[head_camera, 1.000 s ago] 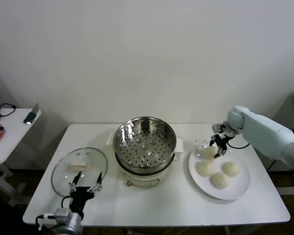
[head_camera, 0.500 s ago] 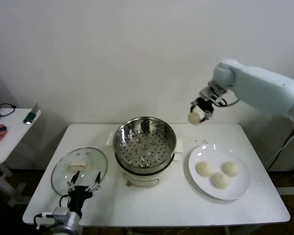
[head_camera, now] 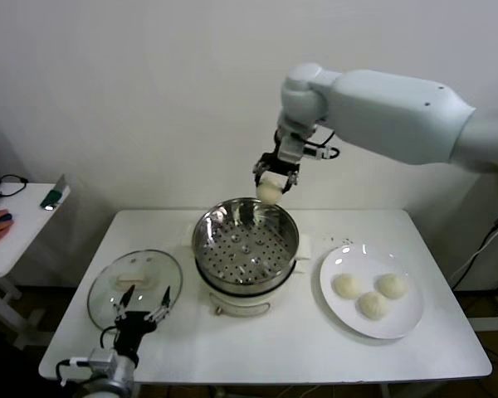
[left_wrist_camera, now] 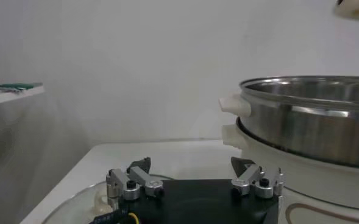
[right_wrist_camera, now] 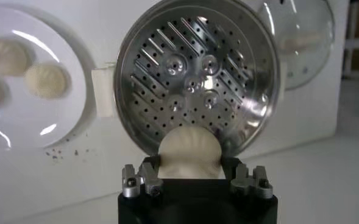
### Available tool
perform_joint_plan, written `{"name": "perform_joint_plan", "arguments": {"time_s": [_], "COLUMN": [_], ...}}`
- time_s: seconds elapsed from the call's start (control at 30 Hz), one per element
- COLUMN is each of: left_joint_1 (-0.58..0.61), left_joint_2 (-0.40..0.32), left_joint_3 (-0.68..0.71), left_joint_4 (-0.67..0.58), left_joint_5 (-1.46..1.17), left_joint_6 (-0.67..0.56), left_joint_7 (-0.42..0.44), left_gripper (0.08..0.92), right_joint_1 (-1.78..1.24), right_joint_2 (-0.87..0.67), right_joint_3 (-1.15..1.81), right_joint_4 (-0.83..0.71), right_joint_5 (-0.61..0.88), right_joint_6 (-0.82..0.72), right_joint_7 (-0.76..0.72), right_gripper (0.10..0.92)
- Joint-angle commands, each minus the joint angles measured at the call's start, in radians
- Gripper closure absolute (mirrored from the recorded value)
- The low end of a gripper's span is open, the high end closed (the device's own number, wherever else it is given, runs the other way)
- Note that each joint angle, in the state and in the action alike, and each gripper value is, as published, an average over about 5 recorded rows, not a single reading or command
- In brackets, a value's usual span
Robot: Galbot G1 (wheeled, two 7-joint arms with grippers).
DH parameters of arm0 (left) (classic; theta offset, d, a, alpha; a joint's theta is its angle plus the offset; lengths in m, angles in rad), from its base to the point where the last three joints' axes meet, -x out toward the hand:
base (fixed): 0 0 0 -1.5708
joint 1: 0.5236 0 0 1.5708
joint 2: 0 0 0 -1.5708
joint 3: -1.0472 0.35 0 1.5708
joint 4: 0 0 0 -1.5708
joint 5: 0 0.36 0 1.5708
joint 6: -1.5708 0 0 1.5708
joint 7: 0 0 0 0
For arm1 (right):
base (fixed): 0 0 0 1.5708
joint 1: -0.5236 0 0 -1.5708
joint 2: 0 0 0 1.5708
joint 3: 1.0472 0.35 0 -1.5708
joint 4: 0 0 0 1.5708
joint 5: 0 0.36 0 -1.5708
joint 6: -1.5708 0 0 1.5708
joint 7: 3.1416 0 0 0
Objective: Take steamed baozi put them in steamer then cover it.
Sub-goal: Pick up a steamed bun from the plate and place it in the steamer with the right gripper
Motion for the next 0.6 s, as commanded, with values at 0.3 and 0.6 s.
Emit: {"name": "perform_joint_plan", "arguments": {"time_s": [0.3, 0.6], "left_joint_1": [0.009, 0.002], "left_joint_2": [-0.004, -0.005], "left_joint_3": [0.002, 0.002], "left_joint_4": [0.013, 0.025], "left_joint_5": [0.001, -0.003], "left_joint_6": [-0.015, -0.017], "left_joint_7": [-0.009, -0.011], "left_gripper": [0.177, 0.177], "right_joint_1": [-0.265, -0.327], "right_joint_2": [0.129, 0.169], "right_joint_3": [0.130, 0.187], "right_joint_4": [-0.183, -0.320], "right_joint_5": [-0.286, -0.329], "right_joint_6": [0.077, 0.095], "right_joint_7": [0.050, 0.066], "right_gripper": [0.355, 0.355]}}
